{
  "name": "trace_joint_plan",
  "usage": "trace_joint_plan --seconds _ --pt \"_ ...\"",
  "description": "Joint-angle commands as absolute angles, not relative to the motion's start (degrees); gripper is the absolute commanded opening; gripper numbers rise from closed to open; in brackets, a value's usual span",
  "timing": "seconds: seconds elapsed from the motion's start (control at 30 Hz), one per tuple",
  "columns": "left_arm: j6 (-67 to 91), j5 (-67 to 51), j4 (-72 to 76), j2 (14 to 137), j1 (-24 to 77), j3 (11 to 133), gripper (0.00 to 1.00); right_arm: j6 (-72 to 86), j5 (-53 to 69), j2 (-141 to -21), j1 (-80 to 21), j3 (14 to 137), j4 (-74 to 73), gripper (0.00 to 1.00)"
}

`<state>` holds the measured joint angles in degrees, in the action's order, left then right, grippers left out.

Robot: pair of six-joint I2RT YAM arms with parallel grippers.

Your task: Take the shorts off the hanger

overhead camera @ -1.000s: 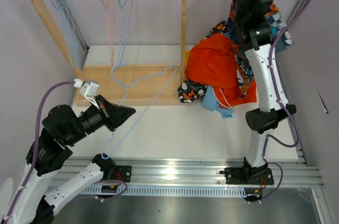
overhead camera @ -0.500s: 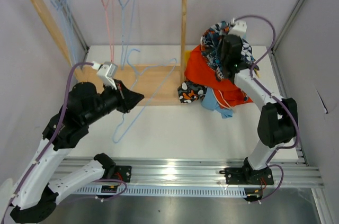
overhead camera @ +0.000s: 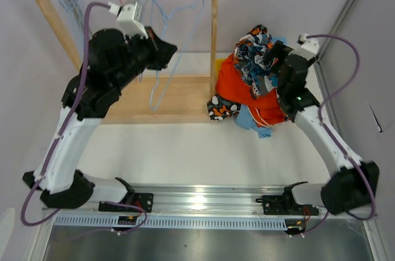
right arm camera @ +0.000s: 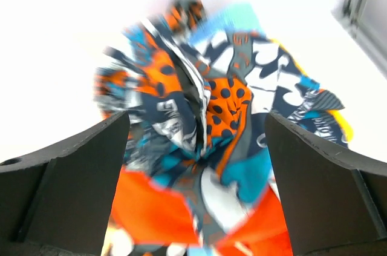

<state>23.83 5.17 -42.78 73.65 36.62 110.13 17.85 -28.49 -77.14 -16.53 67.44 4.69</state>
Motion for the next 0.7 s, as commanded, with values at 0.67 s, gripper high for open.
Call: trace_joint_plan --seconds 0.67 --pt "24.8 1.5 -39.5 107.9 22.9 143.9 0.00 25.9 -16.4 -28.0 -19.2 50.4 -21.9 0.99"
